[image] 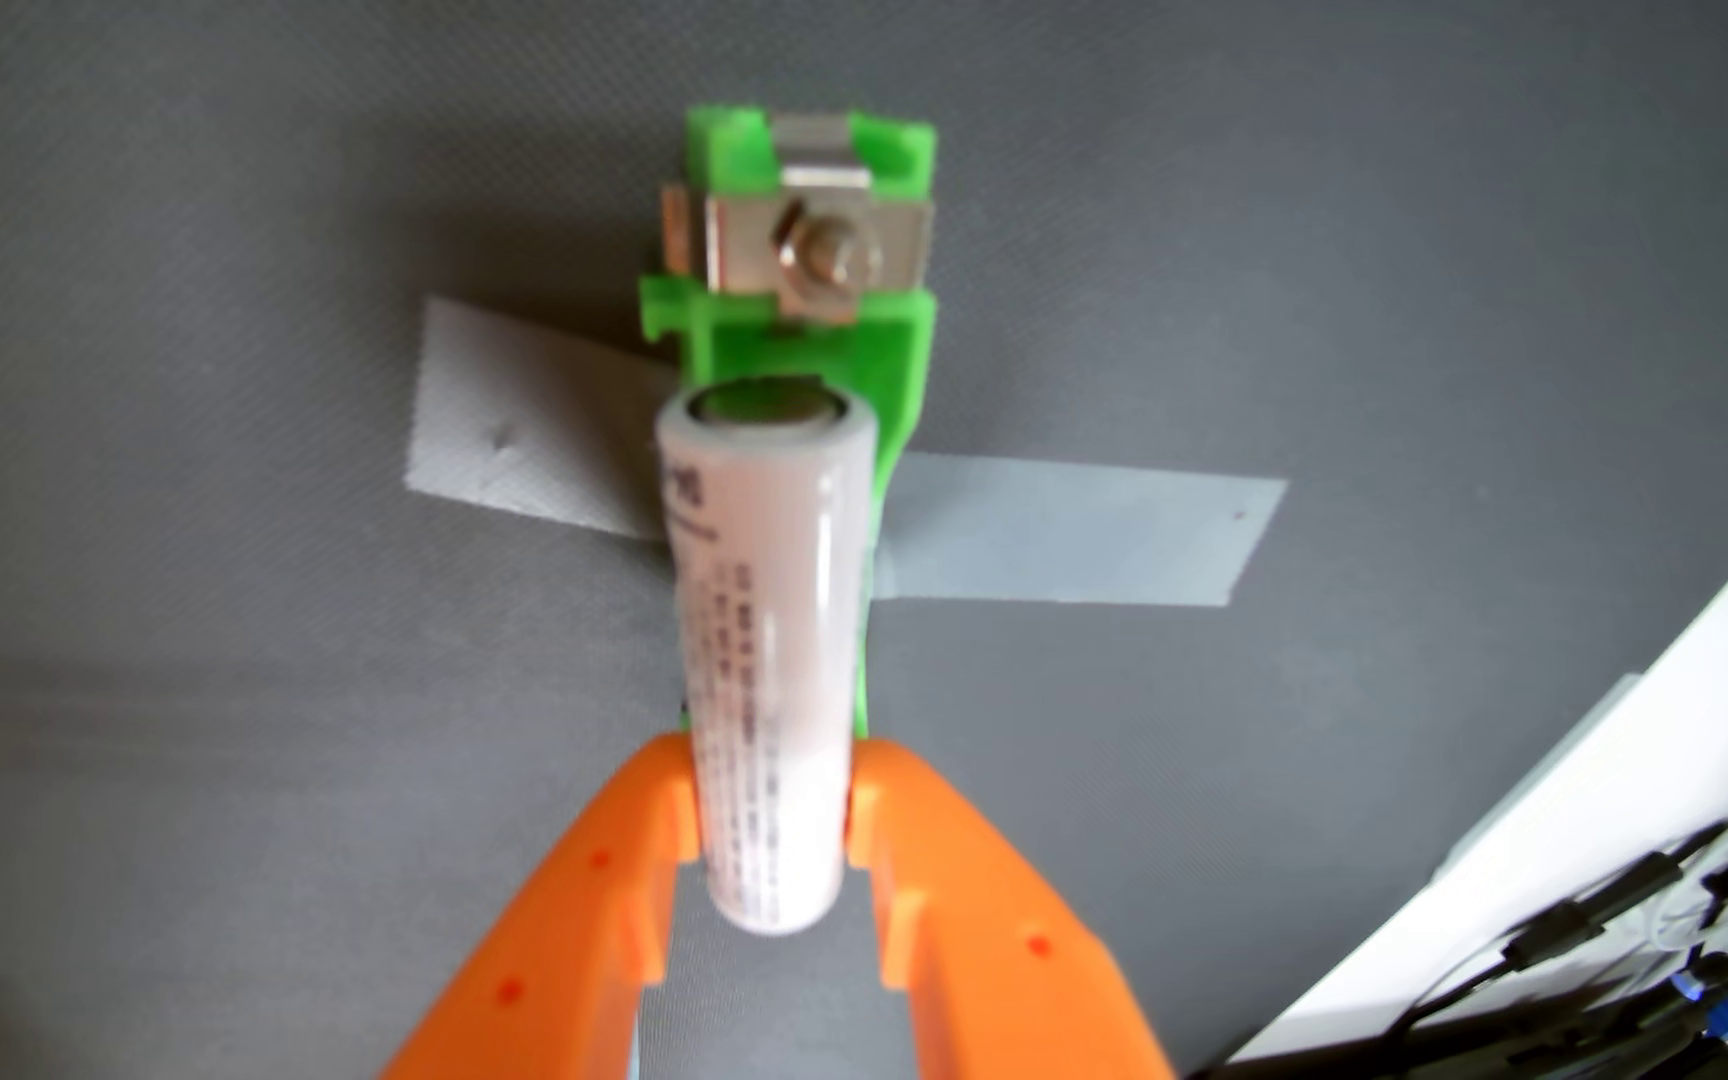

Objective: Insert Battery

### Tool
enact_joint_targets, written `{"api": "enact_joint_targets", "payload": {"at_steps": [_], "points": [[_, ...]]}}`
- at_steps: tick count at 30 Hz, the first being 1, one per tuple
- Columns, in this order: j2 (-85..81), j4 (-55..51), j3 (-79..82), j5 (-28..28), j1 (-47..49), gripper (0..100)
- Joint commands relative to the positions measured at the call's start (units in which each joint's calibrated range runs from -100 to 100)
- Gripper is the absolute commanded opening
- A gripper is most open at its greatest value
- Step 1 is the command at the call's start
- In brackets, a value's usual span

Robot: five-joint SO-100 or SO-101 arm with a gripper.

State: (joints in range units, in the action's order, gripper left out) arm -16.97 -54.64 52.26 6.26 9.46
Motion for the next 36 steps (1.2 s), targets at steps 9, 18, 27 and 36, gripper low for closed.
{"api": "enact_joint_targets", "payload": {"at_steps": [9, 18, 27, 36], "points": [[-0.83, 0.45, 1.99, 0.13, 0.34, 28], [-14.17, -0.48, 3.17, 0.13, 0.57, 28], [-22.0, 0.45, 9.11, 0.13, -0.37, 5], [-19.67, 3.67, 9.38, 0.08, -0.37, 1]]}}
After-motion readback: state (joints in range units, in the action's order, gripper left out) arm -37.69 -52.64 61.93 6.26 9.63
